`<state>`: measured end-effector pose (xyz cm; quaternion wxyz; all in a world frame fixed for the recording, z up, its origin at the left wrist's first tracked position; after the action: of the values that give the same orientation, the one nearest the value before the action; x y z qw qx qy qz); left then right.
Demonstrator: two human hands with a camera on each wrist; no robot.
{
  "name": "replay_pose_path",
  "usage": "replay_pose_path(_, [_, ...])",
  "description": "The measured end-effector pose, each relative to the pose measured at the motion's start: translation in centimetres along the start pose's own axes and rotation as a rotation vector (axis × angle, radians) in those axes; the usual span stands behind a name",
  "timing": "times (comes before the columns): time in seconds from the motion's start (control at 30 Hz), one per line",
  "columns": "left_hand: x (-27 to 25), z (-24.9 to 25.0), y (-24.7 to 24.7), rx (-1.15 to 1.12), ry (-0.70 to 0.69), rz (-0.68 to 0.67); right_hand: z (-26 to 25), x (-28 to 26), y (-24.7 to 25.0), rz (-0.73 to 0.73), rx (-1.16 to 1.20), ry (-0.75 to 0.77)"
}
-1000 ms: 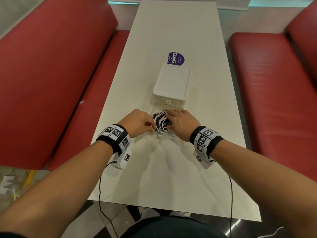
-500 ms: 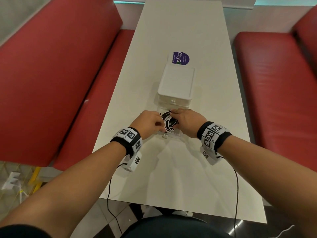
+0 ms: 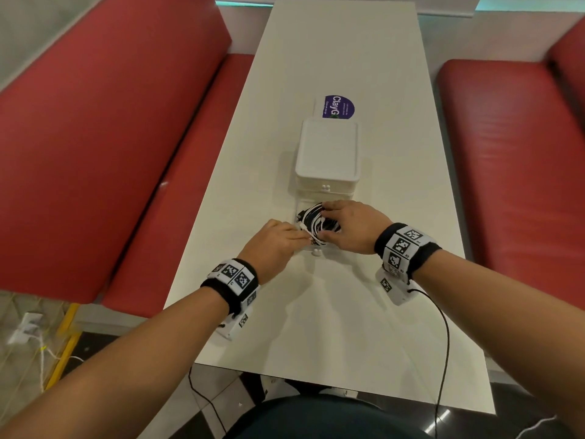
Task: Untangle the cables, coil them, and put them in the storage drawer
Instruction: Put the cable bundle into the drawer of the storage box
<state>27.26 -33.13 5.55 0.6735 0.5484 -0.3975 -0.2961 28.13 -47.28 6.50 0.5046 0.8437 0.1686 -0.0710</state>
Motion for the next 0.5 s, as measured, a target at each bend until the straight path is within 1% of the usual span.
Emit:
replay_pose_path(0.07, [-0.2,-0.1,-0.2,-0.069,0.093,-0.010,-0.1,-0.1,-0.5,-0.001,-0.024,-0.025])
replay_pose_path(0.13, [-0.4,-0.2,-0.2,-0.146,0.160,-0.012,0.0,0.0,-0.9,0.033,-0.037,-0.031])
replay_pose_path(0.2, [-0.4,-0.1,-0.1,-0.160,0.156,0.003,0.0,0.1,-1.0,0.066,-0.026,-0.046])
replay_pose_path(0.33, [-0.3,0.3,-0.7,-0.137,0.111,-0.017,0.2,0.1,-1.1,0.107,0.015,-0.108])
replay_pose_path(0.4, [-0.6,1.1,-1.1,-0.133,0.063,-0.030,0.2,0.1,-1.2,0.105,0.050,-0.115])
replay_pose_path(0.43, [-0.6,1.4,-1.4,-0.134,0.069,-0.036,0.2,0.0,-1.3,0.100,0.051,-0.112])
replay_pose_path(0.5, [-0.4,0.8,-1.5,-0.141,0.176,-0.036,0.1,-0.3,-1.4,0.097,0.017,-0.099])
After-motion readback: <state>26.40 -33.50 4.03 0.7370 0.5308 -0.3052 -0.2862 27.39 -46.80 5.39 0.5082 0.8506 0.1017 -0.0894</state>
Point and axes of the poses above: each hand's wrist, its own x-axis towards the middle knuckle, its own y-axis out of the back of the hand, z = x × y, the point moved 8 cm from there along x, towards the middle knuckle, and after that the axes turned 12 degrees about x, right-handed, at the moved point
